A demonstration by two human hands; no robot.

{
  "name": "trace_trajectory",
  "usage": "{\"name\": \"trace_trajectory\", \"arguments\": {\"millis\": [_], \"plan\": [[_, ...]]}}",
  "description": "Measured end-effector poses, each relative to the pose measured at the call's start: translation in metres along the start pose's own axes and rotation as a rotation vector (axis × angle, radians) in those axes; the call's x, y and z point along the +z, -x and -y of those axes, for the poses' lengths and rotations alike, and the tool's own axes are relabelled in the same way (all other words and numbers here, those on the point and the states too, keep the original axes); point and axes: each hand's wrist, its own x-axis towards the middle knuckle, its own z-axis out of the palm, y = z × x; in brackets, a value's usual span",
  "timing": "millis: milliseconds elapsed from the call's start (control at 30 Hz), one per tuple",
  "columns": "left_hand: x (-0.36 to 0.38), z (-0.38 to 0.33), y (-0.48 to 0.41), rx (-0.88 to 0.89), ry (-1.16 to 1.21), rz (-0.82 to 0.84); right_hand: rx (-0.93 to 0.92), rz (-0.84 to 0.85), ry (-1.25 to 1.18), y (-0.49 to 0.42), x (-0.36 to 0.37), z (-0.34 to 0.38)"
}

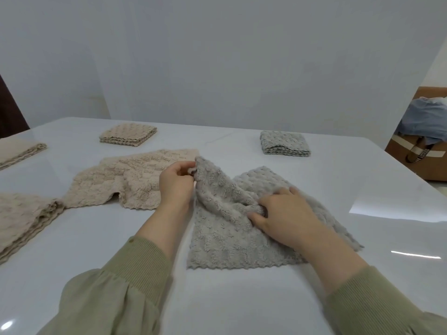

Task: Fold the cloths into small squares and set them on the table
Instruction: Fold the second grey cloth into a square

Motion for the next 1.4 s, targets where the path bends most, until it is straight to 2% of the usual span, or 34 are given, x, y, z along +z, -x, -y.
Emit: {"name": "trace_trajectory", "arguments": {"millis": [67,167,200,267,367,433,533,600,667,767,833,900,1000,1133,1200,1267,1333,1400], "plan": [[0.000,0.001,0.003,0.063,-0.099,-0.059,0.013,-0.110,-0.080,0.000,-0.005,0.002],[-0.004,0.002,0.003,0.205,-0.233,-0.064,0.041,-0.390,-0.184,-0.001,-0.007,0.003],[-0.005,0.001,0.005,0.286,-0.311,-0.071,0.042,-0.373,-0.178,-0.001,-0.005,0.002],[-0.003,-0.003,0.011,0.498,-0.462,-0.089,0.027,-0.173,-0.153,-0.004,0.005,-0.001],[0.003,-0.004,0.020,0.669,-0.692,0.091,0.052,0.133,-0.202,-0.007,0.020,-0.006],[0.007,0.002,0.026,0.695,-0.904,0.276,0.126,0.178,-0.218,-0.010,0.024,-0.009],[0.015,0.007,0.033,0.767,-1.006,0.419,0.280,0.186,-0.223,-0.017,0.026,-0.015],[0.016,0.012,0.034,0.747,-1.126,0.525,0.382,0.190,-0.224,-0.018,0.027,-0.018],[0.014,0.019,0.032,0.620,-1.333,0.684,0.436,0.192,-0.229,-0.017,0.027,-0.018],[0.009,0.023,0.029,0.443,-1.479,0.828,0.370,0.103,-0.209,-0.015,0.024,-0.016],[0.007,0.021,0.025,0.411,-1.490,0.846,0.253,0.042,-0.167,-0.013,0.024,-0.014],[0.005,0.018,0.023,0.383,-1.500,0.864,0.206,0.109,-0.184,-0.014,0.025,-0.016],[0.003,0.016,0.023,0.356,-1.517,0.877,0.319,0.202,-0.340,-0.020,0.026,-0.026],[0.004,0.018,0.024,0.390,-1.520,0.853,0.459,0.179,-0.391,-0.028,0.023,-0.034],[0.005,0.020,0.023,0.397,-1.524,0.852,0.400,0.132,-0.326,-0.032,0.022,-0.030],[0.005,0.020,0.022,0.394,-1.523,0.858,0.198,0.097,-0.323,-0.036,0.022,-0.024],[0.005,0.020,0.021,0.392,-1.517,0.860,0.026,0.136,-0.372,-0.041,0.023,-0.021],[0.005,0.021,0.021,0.385,-1.508,0.863,0.014,0.189,-0.386,-0.047,0.024,-0.025]]}}
